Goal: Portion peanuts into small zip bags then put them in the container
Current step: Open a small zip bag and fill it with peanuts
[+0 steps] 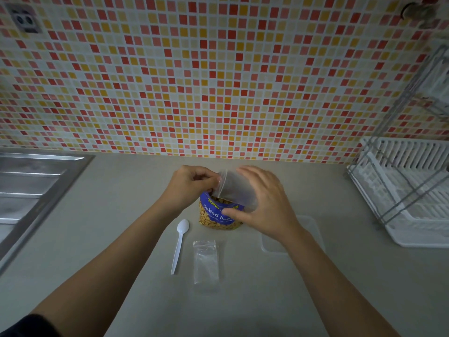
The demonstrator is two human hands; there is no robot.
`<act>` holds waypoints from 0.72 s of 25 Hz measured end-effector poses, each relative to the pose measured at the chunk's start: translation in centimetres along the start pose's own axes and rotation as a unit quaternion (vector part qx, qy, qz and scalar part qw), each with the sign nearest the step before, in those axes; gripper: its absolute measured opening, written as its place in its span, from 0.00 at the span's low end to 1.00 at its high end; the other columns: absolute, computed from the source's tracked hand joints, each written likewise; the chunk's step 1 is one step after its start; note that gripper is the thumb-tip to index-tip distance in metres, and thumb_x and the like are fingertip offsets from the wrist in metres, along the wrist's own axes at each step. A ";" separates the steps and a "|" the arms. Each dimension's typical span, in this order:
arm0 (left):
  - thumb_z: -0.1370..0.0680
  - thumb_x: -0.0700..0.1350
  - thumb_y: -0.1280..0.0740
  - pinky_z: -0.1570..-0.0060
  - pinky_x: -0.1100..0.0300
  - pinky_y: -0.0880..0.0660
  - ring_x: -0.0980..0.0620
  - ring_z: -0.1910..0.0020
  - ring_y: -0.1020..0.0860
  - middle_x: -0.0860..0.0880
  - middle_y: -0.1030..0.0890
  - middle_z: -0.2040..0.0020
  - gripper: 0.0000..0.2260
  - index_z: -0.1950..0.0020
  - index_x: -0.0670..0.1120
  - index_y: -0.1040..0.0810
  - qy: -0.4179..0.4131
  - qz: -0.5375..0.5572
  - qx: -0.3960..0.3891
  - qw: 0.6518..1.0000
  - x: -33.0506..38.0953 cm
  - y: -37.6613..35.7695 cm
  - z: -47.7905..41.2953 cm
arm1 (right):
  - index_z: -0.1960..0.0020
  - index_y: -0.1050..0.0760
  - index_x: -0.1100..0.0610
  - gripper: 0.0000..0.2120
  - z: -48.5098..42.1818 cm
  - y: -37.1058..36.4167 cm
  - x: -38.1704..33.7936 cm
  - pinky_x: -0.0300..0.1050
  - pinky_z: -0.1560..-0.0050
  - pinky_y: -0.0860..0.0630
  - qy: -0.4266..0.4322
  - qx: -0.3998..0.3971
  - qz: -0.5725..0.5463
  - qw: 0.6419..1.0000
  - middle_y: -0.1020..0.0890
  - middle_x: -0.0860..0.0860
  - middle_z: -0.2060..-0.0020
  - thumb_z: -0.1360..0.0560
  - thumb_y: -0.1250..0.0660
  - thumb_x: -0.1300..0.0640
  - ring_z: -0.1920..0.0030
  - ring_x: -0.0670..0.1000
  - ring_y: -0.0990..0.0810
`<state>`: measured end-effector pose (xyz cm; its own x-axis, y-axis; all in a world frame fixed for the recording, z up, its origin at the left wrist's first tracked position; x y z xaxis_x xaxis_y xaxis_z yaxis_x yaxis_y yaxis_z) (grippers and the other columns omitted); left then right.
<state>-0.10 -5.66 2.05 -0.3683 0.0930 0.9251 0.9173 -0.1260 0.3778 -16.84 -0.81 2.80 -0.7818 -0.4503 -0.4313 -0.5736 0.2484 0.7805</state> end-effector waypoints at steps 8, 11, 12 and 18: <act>0.26 0.38 0.32 0.66 0.72 0.26 0.61 0.68 0.21 0.49 0.18 0.66 0.05 0.58 0.41 0.17 -0.015 0.026 -0.022 0.999 0.5 -1.0 0.4 | 0.39 0.28 0.53 0.31 -1.0 -1.1 0.4 0.44 0.42 0.30 -0.043 0.022 -0.051 0.998 0.21 0.48 0.44 0.37 0.25 0.43 0.44 0.48 0.26; 0.27 0.39 0.31 0.67 0.73 0.27 0.62 0.68 0.21 0.53 0.18 0.68 0.04 0.58 0.43 0.17 -0.014 0.038 -0.025 0.999 0.5 -1.1 0.6 | 0.42 0.27 0.51 0.25 -0.7 -1.4 0.5 0.46 0.46 0.27 -0.056 0.025 -0.108 0.992 0.21 0.45 0.48 0.36 0.25 0.46 0.47 0.47 0.25; 0.26 0.41 0.31 0.67 0.73 0.27 0.62 0.68 0.21 0.53 0.18 0.68 0.04 0.58 0.43 0.17 -0.015 0.045 -0.030 0.998 0.6 -1.2 0.7 | 0.42 0.27 0.51 0.25 -0.6 -1.4 0.5 0.46 0.46 0.26 -0.060 0.027 -0.118 0.991 0.21 0.45 0.47 0.36 0.25 0.46 0.46 0.47 0.25; 0.24 0.47 0.35 0.65 0.63 0.27 0.56 0.68 0.22 0.50 0.19 0.63 0.06 0.55 0.46 0.20 0.045 0.030 0.189 0.981 -5.0 2.9 0.9 | 0.43 0.25 0.52 0.22 0.1 -1.1 1.4 0.36 0.48 0.26 -0.086 0.085 -0.174 0.977 0.20 0.45 0.49 0.35 0.24 0.49 0.48 0.45 0.23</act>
<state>4.50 -5.61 -1.50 -0.3080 0.0072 0.9514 0.9224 0.2474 0.2967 -17.33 -1.60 1.31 -0.5530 -0.3860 -0.7384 -0.8332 0.2513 0.4926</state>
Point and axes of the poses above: each hand's wrist, its own z-axis away from the middle knuckle, its own y-axis out of the back of the hand, x = y × z, the point moved 6 cm from there along -z, towards the middle knuckle
